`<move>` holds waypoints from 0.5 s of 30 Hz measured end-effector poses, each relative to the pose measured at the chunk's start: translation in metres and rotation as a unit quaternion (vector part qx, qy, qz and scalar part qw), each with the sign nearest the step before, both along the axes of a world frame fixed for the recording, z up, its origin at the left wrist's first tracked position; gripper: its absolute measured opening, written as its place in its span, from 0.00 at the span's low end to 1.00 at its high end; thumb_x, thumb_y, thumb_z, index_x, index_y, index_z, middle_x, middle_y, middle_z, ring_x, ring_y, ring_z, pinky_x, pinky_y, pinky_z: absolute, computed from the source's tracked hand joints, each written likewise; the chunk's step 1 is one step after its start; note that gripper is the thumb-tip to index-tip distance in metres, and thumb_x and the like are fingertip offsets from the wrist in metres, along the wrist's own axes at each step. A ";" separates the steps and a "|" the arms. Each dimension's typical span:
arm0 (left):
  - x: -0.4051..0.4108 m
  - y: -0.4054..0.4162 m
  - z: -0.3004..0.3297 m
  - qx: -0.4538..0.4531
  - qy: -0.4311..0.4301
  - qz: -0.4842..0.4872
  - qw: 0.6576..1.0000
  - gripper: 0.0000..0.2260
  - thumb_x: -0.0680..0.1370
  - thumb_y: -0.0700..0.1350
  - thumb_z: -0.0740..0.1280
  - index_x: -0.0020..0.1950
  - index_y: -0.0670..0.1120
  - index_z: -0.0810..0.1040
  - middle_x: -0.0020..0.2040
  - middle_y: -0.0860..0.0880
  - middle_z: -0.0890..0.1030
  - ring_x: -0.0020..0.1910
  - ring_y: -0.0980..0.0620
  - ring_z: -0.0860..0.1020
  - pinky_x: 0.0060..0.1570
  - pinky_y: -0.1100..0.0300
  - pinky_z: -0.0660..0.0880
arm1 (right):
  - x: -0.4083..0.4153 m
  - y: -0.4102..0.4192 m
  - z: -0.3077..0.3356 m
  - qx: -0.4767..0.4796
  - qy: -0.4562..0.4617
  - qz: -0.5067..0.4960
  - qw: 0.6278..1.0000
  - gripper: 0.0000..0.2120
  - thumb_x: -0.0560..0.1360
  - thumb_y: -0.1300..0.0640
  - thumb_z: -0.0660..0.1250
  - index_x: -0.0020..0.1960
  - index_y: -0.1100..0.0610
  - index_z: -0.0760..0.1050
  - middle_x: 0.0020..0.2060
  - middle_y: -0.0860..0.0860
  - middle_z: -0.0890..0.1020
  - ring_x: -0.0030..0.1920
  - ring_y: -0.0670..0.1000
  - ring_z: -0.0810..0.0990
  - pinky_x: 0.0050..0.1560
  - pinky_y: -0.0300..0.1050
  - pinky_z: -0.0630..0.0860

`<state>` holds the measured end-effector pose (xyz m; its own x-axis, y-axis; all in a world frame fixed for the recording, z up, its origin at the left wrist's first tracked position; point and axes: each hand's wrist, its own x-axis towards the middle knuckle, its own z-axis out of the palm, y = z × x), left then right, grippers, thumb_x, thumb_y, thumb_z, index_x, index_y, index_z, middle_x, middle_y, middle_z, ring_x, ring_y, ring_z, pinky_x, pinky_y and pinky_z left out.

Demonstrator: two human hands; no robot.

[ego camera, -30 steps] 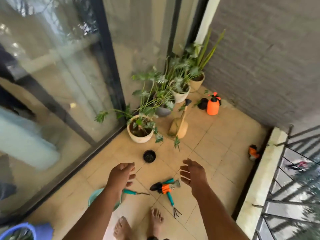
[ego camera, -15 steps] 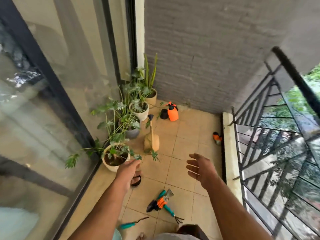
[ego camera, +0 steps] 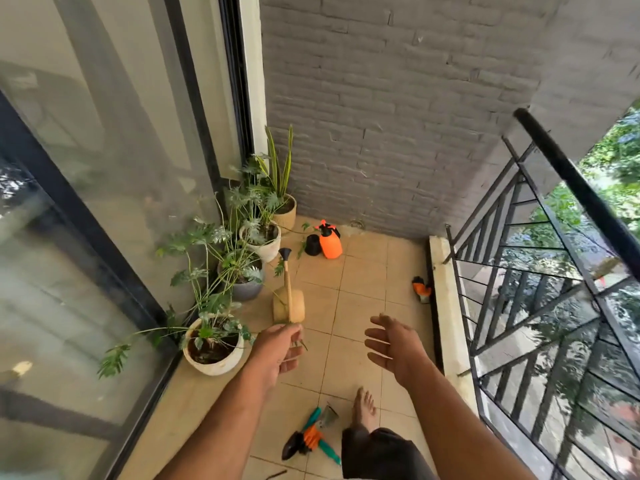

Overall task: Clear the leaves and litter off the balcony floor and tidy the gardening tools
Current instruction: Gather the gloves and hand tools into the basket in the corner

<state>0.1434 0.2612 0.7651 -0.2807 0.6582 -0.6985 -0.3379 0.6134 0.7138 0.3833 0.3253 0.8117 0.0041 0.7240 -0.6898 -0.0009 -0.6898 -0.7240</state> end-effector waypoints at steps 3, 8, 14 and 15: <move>-0.002 0.028 0.000 0.003 0.021 0.004 1.000 0.08 0.83 0.50 0.71 0.56 0.47 0.86 0.52 0.49 0.88 0.44 0.51 0.85 0.37 0.59 0.77 | -0.008 0.041 -0.005 -0.008 0.015 0.012 1.000 0.14 0.86 0.48 0.62 0.61 0.56 0.82 0.55 0.57 0.86 0.58 0.60 0.85 0.60 0.58 0.82; -0.003 0.106 -0.012 -0.006 0.058 0.042 0.997 0.09 0.83 0.49 0.71 0.57 0.45 0.85 0.47 0.48 0.89 0.45 0.47 0.87 0.39 0.57 0.77 | -0.012 0.142 -0.024 -0.021 0.040 0.038 0.998 0.15 0.86 0.47 0.62 0.61 0.55 0.82 0.53 0.56 0.87 0.50 0.55 0.85 0.50 0.52 0.83; 0.037 0.242 -0.014 -0.029 0.068 0.103 0.992 0.07 0.83 0.47 0.71 0.58 0.45 0.84 0.50 0.46 0.86 0.42 0.49 0.82 0.34 0.58 0.74 | 0.009 0.272 -0.026 -0.023 0.038 0.092 0.995 0.15 0.85 0.47 0.62 0.60 0.55 0.82 0.52 0.56 0.87 0.48 0.55 0.85 0.48 0.51 0.83; 0.043 0.260 -0.013 -0.028 0.069 0.109 0.991 0.08 0.83 0.46 0.71 0.58 0.44 0.84 0.50 0.46 0.85 0.41 0.49 0.81 0.34 0.58 0.73 | 0.014 0.289 -0.026 -0.020 0.037 0.103 0.994 0.14 0.85 0.48 0.62 0.60 0.54 0.82 0.52 0.56 0.87 0.48 0.55 0.85 0.48 0.52 0.83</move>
<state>0.1865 0.5209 0.7525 -0.5069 0.5324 -0.6780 -0.3690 0.5768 0.7288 0.3968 0.6143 0.7860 -0.1937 0.6758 -0.7112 0.0909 -0.7094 -0.6989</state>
